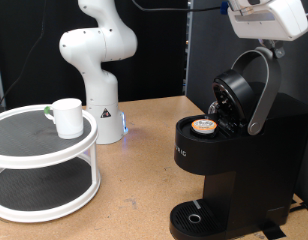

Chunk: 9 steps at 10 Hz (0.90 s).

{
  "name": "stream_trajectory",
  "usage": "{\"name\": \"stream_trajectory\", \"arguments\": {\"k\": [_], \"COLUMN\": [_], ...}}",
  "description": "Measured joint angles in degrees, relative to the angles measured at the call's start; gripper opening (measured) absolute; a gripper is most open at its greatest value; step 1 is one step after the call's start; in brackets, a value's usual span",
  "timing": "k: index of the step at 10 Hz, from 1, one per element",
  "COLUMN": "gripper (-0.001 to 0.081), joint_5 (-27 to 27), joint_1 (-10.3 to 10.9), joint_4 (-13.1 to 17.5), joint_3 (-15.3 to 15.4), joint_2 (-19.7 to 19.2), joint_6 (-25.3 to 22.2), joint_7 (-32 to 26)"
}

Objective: Make a cup of coffee with the keurig machine

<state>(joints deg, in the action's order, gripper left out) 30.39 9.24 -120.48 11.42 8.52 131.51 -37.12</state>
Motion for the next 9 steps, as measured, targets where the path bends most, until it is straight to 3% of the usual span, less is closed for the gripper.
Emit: {"name": "stream_trajectory", "arguments": {"k": [6,9], "gripper": [0.0004,0.0004], "joint_5": [0.4,-2.2], "joint_1": [-0.3,-1.1], "joint_4": [-0.4,0.3], "joint_3": [-0.5,-0.9], "joint_2": [1.4,2.1], "joint_6": [-0.7,-4.7], "joint_7": [-1.2,-0.4]}}
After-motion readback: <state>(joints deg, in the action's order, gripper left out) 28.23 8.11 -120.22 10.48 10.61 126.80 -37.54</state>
